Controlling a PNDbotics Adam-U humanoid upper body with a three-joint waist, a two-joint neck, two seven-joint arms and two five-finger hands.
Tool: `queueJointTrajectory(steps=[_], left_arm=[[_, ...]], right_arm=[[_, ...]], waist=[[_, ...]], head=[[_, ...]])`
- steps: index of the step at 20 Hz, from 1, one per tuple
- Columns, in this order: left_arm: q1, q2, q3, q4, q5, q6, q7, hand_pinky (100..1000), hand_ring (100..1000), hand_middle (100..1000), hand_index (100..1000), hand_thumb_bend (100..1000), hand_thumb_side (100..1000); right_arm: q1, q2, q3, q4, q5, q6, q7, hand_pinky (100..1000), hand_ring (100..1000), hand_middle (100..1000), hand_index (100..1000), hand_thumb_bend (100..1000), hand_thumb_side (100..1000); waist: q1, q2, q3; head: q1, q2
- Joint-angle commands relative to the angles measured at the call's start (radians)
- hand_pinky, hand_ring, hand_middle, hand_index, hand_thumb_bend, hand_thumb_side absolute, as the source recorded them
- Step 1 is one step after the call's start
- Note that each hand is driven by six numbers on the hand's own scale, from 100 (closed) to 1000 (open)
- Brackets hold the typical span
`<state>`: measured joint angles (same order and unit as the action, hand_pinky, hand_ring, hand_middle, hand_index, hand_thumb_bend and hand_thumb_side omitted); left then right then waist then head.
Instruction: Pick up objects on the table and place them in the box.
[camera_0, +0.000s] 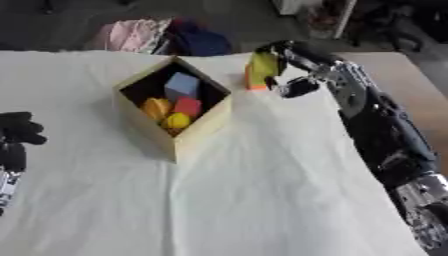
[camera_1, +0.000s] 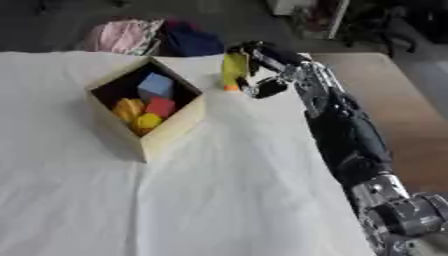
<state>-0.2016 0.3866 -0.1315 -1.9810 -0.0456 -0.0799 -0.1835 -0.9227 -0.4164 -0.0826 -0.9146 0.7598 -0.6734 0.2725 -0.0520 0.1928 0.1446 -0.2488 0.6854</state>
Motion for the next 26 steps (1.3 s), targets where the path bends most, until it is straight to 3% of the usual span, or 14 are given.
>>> queueJointTrajectory(steps=[1, 9, 11, 13, 14, 18, 22, 26], left_arm=[[-0.010, 0.014, 0.004, -0.019, 0.007, -0.004, -0.003, 819, 684, 672, 834, 100, 522], [-0.023, 0.007, -0.002, -0.019, 0.016, -0.005, -0.011, 819, 683, 672, 833, 100, 524], [-0.024, 0.005, -0.002, -0.019, 0.017, -0.004, -0.011, 819, 683, 671, 833, 100, 525], [-0.025, 0.004, -0.002, -0.019, 0.018, -0.003, -0.011, 819, 682, 671, 833, 100, 526], [-0.025, 0.003, -0.002, -0.019, 0.019, -0.002, -0.011, 819, 682, 671, 833, 100, 527], [-0.026, 0.001, -0.003, -0.019, 0.020, 0.001, -0.012, 819, 682, 672, 833, 100, 529], [-0.024, 0.000, -0.002, -0.019, 0.020, 0.003, -0.012, 819, 682, 672, 833, 100, 530], [-0.024, 0.000, -0.002, -0.019, 0.020, 0.003, -0.011, 819, 682, 672, 833, 100, 530]], right_arm=[[-0.037, -0.015, 0.027, -0.063, -0.074, -0.014, 0.030, 581, 515, 419, 711, 100, 100], [-0.051, 0.078, 0.067, -0.039, -0.018, -0.024, 0.171, 644, 578, 492, 781, 100, 122], [-0.049, 0.100, 0.070, -0.027, 0.007, -0.027, 0.187, 664, 611, 561, 858, 100, 120], [-0.048, 0.114, 0.075, -0.023, 0.027, -0.032, 0.194, 688, 659, 631, 902, 100, 266], [-0.048, 0.118, 0.079, -0.023, 0.036, -0.034, 0.198, 731, 740, 728, 942, 100, 468], [-0.047, 0.124, 0.094, -0.032, 0.069, -0.040, 0.202, 797, 837, 886, 989, 100, 718], [-0.045, 0.122, 0.099, -0.035, 0.074, -0.044, 0.207, 824, 872, 952, 1000, 100, 787], [-0.044, 0.115, 0.095, -0.043, 0.053, -0.042, 0.207, 826, 876, 965, 1000, 100, 748]], waist=[[0.005, -0.023, 0.004], [0.005, -0.020, 0.028], [0.004, -0.018, 0.034], [0.003, -0.018, 0.038], [0.002, -0.018, 0.040], [-0.001, -0.019, 0.043], [-0.003, -0.020, 0.043], [-0.002, -0.019, 0.039]], head=[[-0.006, -0.007], [-0.019, -0.016], [-0.019, -0.018], [-0.021, -0.018], [-0.021, -0.018], [-0.023, -0.018], [-0.023, -0.019], [-0.022, -0.018]])
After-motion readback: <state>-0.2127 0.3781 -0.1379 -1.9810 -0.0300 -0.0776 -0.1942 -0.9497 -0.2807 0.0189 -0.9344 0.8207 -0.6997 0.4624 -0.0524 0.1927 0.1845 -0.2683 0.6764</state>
